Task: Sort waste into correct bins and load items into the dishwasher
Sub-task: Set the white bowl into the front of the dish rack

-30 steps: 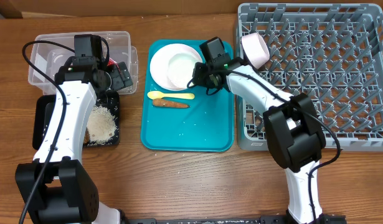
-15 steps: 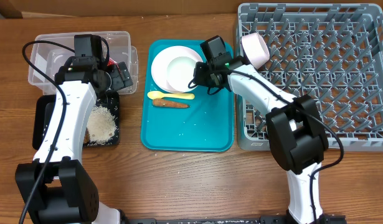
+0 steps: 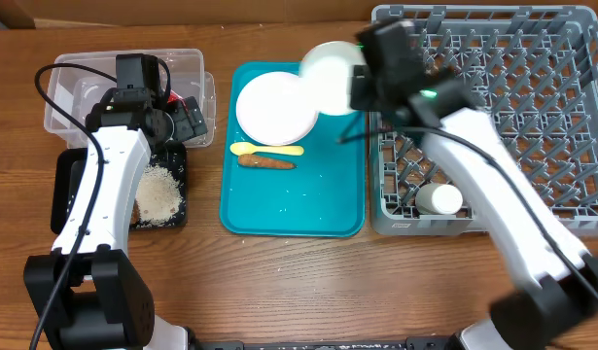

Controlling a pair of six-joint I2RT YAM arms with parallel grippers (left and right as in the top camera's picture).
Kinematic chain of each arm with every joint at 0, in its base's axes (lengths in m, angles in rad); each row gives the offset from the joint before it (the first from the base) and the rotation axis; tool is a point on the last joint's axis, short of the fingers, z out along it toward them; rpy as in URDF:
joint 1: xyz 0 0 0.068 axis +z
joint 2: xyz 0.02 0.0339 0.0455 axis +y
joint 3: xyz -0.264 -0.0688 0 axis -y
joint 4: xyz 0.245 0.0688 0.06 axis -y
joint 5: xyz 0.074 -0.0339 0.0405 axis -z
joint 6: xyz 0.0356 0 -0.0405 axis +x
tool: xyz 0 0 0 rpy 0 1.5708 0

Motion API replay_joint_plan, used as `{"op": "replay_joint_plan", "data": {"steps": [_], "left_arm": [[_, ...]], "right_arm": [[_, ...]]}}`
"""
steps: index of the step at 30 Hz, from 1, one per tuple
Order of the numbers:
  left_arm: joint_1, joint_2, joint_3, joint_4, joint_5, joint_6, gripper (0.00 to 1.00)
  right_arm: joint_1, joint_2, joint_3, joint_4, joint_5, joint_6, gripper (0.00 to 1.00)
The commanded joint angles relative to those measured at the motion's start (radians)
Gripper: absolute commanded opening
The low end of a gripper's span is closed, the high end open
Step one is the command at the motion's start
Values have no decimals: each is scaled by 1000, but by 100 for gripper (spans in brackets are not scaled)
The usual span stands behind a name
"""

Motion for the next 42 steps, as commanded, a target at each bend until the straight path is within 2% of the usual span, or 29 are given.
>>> {"op": "replay_joint_plan", "data": {"steps": [1, 5, 7, 9, 12, 16, 22, 29, 34, 42], "left_arm": [[-2, -19, 14, 3, -13, -5, 100], [-2, -19, 14, 3, -13, -5, 100], [-2, -19, 14, 3, -13, -5, 100], [-2, -19, 14, 3, -13, -5, 100], [-2, -19, 14, 3, -13, -5, 99], [-2, -19, 14, 3, -13, -5, 100], [-2, -19, 14, 3, -13, -5, 100], [-2, -19, 14, 3, -13, -5, 100], [-2, -19, 14, 3, -13, -5, 100], [-2, -19, 14, 3, -13, -5, 100]], "right_arm": [[-42, -102, 20, -106, 276, 87, 4], [-96, -176, 20, -245, 328, 315, 4], [-121, -190, 20, -292, 328, 386, 4], [-139, -192, 15, -320, 333, 393, 4], [-147, -182, -47, -319, 470, 398, 4], [-140, -153, -139, -294, 634, 478, 4], [-92, -61, -193, -284, 705, 471, 4], [-19, 51, -193, -301, 741, 314, 4], [-7, 99, -193, -371, 807, 314, 4], [-7, 105, -193, -377, 806, 313, 4]]}}
